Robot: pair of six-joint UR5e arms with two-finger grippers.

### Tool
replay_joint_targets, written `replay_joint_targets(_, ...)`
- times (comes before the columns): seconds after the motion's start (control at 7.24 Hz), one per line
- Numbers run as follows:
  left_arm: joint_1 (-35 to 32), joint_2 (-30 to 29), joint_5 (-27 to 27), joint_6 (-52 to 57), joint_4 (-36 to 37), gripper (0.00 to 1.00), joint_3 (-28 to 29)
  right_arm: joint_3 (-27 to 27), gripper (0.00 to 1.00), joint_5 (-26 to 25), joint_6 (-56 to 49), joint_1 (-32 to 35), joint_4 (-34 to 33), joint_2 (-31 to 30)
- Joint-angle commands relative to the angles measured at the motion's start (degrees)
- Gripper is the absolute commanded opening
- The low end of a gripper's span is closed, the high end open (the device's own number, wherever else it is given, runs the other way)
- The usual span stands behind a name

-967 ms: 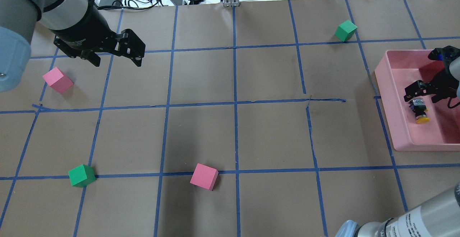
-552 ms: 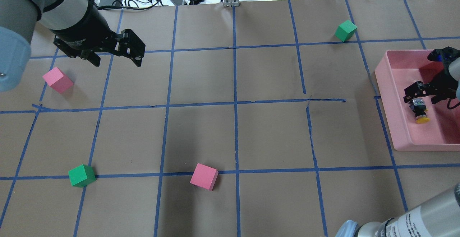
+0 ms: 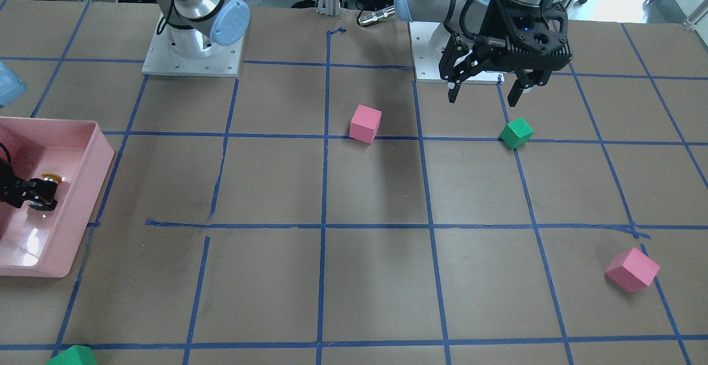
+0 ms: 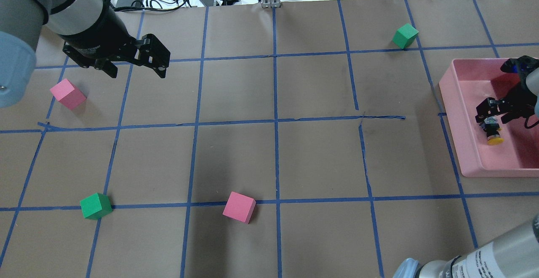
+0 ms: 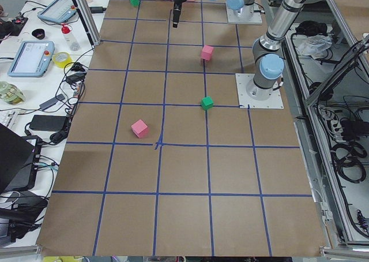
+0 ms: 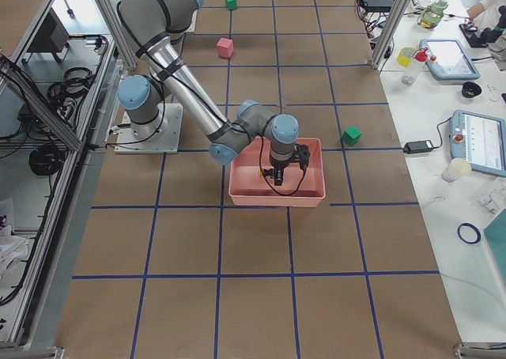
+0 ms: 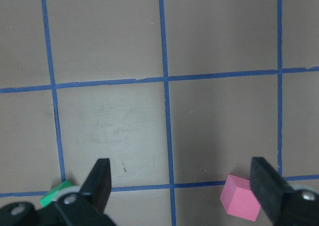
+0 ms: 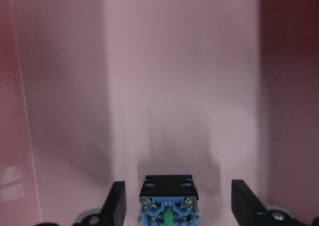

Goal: Align button upright
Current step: 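Lift the button out of the pink box with the right gripper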

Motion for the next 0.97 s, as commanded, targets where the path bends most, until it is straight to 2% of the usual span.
replay_joint_targets(0.0,-0.05,0.0,0.0,0.0,0.0,1.0,0.0,0.0,0.43,-0.2,-0.47,0.0,0.07,0.05)
replay_joint_targets(0.14,0.04,0.0,0.0,0.0,0.0,1.0,0.0,0.0,0.28,-0.2,-1.6,0.0,0.15,0.05)
replay_joint_targets(0.41,0.04,0.0,0.0,0.0,0.0,1.0,0.0,0.0,0.06,-1.24,-2.22,0.0,0.33,-0.04)
replay_joint_targets(0.55,-0.04,0.0,0.0,0.0,0.0,1.0,0.0,-0.17,0.0,-1.34,-2.31,0.0,0.33,-0.39)
replay_joint_targets(0.83,-0.04,0.0,0.0,0.0,0.0,1.0,0.0,-1.49,0.0,-1.25,-3.36,0.0,0.59,-0.83)
